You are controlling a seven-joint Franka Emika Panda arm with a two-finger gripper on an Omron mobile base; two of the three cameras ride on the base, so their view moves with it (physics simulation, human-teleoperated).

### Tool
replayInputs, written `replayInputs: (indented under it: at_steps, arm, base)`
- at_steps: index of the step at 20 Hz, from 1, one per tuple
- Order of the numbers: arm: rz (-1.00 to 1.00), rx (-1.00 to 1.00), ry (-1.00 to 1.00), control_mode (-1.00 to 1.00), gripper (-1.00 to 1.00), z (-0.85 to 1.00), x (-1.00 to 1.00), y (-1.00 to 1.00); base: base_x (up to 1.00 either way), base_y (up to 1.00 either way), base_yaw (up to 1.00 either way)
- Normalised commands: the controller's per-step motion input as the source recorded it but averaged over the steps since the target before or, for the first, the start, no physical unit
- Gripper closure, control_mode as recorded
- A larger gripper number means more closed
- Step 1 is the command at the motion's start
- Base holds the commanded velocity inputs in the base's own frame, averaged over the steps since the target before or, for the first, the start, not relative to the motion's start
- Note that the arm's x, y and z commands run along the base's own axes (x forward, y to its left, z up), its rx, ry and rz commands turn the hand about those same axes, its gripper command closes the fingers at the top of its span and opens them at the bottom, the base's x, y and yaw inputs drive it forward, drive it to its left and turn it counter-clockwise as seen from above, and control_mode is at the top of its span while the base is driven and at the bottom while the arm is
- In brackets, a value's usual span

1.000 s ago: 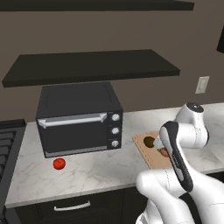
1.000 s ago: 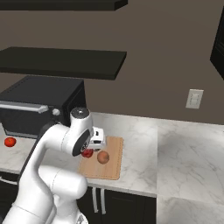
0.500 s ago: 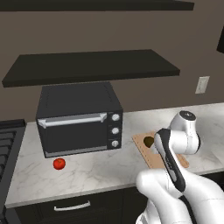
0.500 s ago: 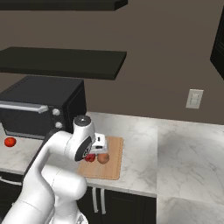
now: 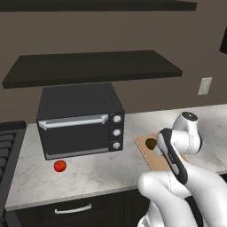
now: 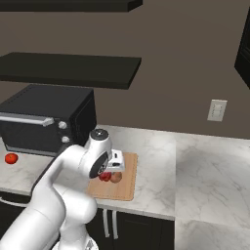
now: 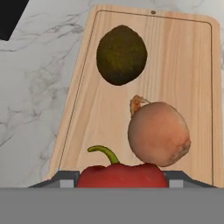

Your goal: Place the avocado, onion, tomato, and bell pepper on the cutting board.

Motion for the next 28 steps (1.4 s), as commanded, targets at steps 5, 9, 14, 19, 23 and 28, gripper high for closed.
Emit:
replayInputs:
  at_steps: [5,9,14,19,23,28]
  arm:
    - [0.00,-0.03,0.01,-1.00,1.00,-0.41,0.22,0.14]
    - [0.00,-0.02,0.01,-1.00,1.00,-0.35,0.28,0.28]
    - [0.00,-0.01,0.03,-1.00,1.00,-0.31,0.30,0.20]
    - [0.00,-0.02,0.01,-1.00,1.00,-0.40,0.07,0.02]
    - [0.00,-0.04,0.03,-1.00,1.00,-0.59,0.00,0.00]
    - [0.00,-0.03,0.03,-1.00,1.00,-0.58,0.00,0.00]
  base:
    - [0.00,0.00,0.00]
    - [0.00,0.00,0.00]
    - [0.00,0.00,0.00]
    - [0.00,0.00,0.00]
    - [0.00,0.00,0.00]
    - [0.00,0.00,0.00]
